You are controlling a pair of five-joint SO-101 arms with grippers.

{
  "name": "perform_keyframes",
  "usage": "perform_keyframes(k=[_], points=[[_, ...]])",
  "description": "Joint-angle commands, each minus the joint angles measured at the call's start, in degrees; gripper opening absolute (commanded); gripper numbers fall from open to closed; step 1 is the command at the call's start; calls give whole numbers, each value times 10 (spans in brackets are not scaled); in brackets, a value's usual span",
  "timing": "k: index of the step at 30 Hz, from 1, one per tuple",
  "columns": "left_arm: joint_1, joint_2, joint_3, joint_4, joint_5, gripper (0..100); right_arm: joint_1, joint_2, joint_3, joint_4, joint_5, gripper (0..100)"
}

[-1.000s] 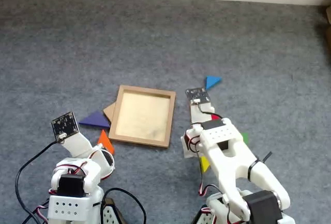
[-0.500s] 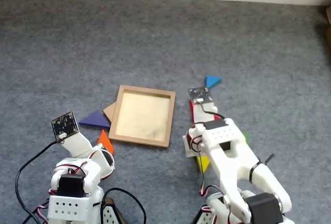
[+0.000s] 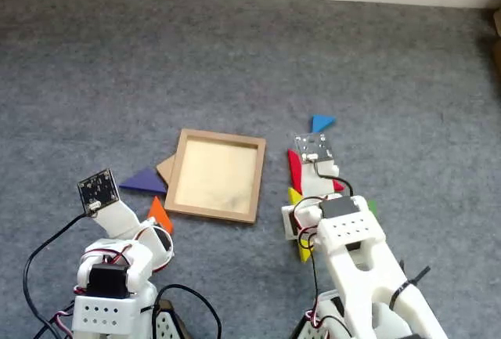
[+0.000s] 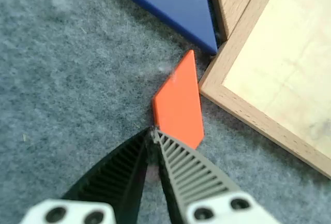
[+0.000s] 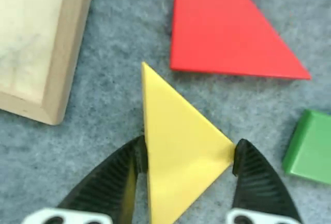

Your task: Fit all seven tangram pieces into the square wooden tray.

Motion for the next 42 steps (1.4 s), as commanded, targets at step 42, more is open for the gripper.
perform_keyframes(k=[42], points=[[11,-30,13,20,-1,6,-20,258,-195,104,72,389]])
